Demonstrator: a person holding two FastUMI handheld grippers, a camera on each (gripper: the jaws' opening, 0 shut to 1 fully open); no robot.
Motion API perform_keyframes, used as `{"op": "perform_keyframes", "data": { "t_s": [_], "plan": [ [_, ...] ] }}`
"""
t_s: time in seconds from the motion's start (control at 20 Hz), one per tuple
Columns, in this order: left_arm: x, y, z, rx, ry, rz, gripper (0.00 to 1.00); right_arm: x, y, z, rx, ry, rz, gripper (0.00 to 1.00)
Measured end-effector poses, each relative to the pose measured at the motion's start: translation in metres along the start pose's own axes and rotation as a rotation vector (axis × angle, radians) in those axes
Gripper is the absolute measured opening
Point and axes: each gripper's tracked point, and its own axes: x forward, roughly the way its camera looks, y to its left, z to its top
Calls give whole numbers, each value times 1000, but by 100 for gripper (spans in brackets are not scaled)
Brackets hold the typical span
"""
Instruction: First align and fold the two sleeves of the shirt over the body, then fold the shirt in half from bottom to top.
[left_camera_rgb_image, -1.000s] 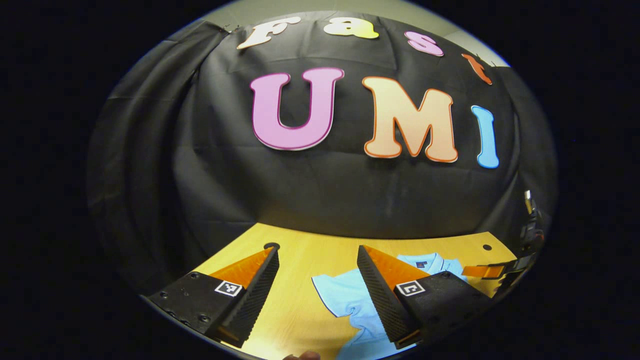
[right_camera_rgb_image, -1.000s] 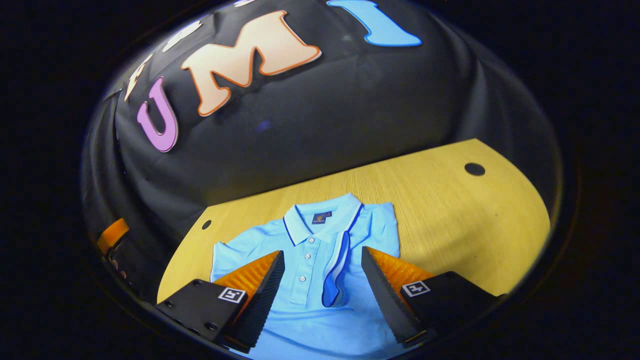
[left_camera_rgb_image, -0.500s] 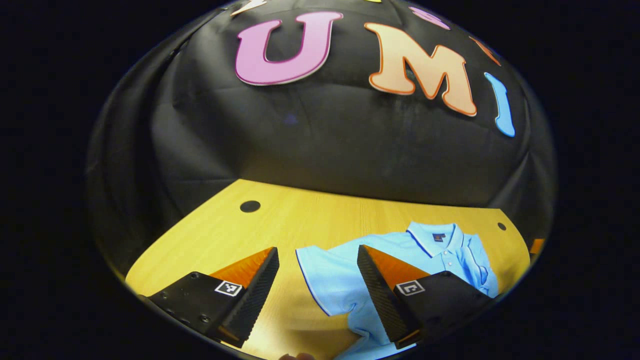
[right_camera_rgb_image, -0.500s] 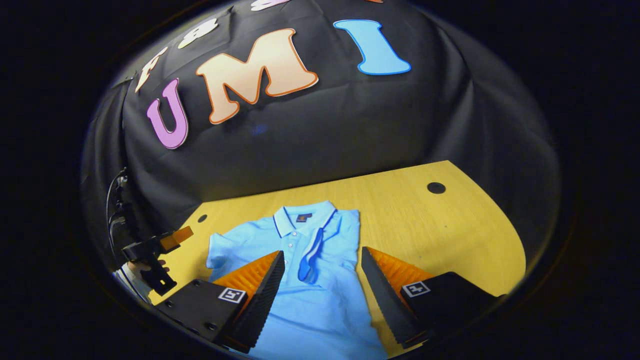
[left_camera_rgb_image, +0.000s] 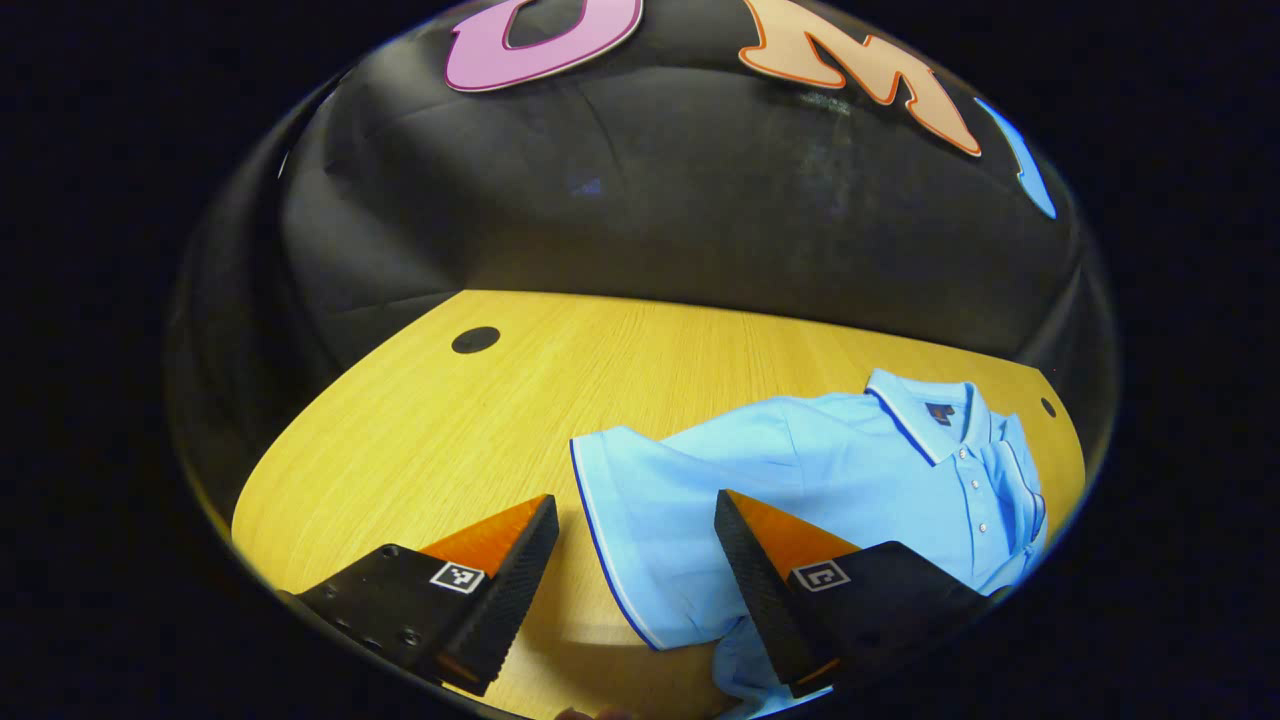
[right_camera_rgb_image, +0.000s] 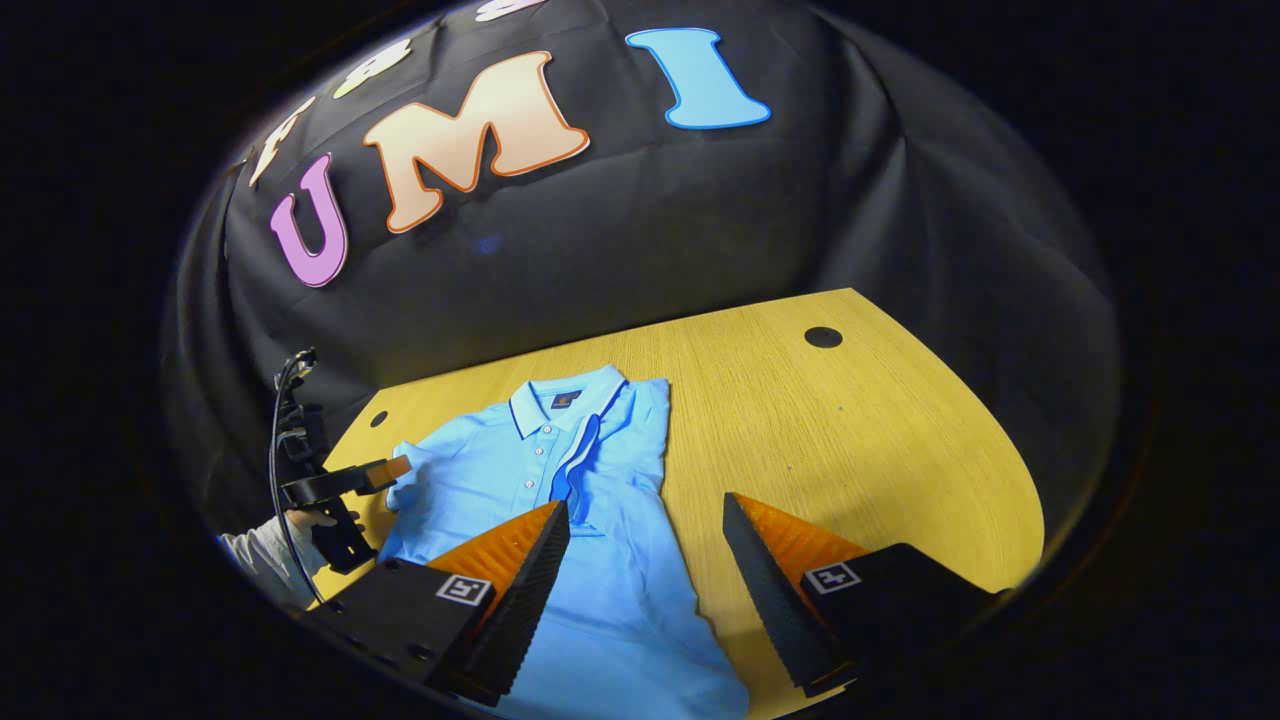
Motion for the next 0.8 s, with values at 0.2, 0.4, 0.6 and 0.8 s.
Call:
{"op": "perform_keyframes", "data": {
  "t_s": [0.2,0.4,0.6,0.8],
  "plan": [
    [2,-1,-6,-8,17,11,96,-6,-4,4,4,-13,-3,97],
    [2,-10,-5,-3,16,-22,70,-13,-12,2,9,-15,-11,97],
    [5,-28,-3,20,26,-75,5,-24,-28,9,36,-45,-37,97],
    [-4,-51,9,-72,35,-106,0,-41,-47,16,33,-79,-71,97]
  ]
}}
